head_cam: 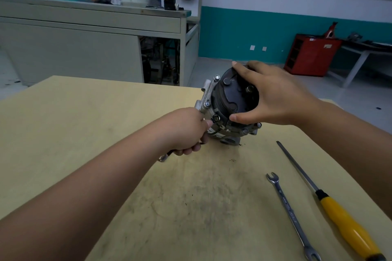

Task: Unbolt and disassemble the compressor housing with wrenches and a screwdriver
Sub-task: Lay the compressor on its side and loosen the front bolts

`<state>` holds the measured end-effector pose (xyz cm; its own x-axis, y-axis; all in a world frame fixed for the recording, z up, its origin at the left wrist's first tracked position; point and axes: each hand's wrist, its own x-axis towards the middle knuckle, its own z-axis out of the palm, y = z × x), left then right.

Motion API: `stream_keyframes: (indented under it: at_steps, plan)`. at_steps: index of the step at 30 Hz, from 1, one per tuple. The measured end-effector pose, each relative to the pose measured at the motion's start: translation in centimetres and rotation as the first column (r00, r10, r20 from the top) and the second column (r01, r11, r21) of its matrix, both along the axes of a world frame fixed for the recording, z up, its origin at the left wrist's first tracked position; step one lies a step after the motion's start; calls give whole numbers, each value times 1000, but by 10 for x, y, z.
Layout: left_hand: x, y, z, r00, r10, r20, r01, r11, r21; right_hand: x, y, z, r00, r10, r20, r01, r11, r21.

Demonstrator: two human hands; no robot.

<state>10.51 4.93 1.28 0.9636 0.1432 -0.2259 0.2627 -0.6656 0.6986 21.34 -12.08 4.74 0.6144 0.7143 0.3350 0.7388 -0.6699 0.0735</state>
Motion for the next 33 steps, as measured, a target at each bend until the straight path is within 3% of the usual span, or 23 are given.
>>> stream_keyframes:
  at_steps: [6, 13, 17, 20, 24, 27, 28, 29, 33]
  plan:
    - [-7, -5, -14, 998, 62, 13, -54, 936, -347, -2, 0, 1, 1000, -16, -2, 16, 1000, -7]
    - [-11, -8, -29, 991, 130, 28, -94, 837, -539, -4, 1, 0, 999, -27, 18, 28, 999, -23]
    - [-15, -24, -43, 961, 270, 63, -169, 750, -639, -8, 5, -1, 998, -40, 52, 42, 999, -30]
    - [-8, -44, -50, 902, 428, 49, -238, 589, -772, -8, 10, -3, 995, -88, 45, 88, 996, 5]
    - [9, -80, -51, 804, 594, -25, -252, 302, -919, -6, 11, -3, 992, -127, -4, 127, 992, 25]
    - [17, -99, -39, 793, 598, -116, -156, 16, -988, -3, 8, -1, 991, -131, -40, 132, 991, 31]
    - [18, -102, -35, 802, 585, -121, -130, -27, -991, -2, 6, 0, 989, -132, -62, 134, 990, 37]
    - [15, -102, -32, 817, 566, -111, -124, -16, -992, -1, 6, 1, 987, -132, -87, 136, 990, 42]
    - [-14, -101, -35, 899, 439, 4, -99, 213, -972, 7, -3, 0, 981, -131, -145, 142, 988, 63]
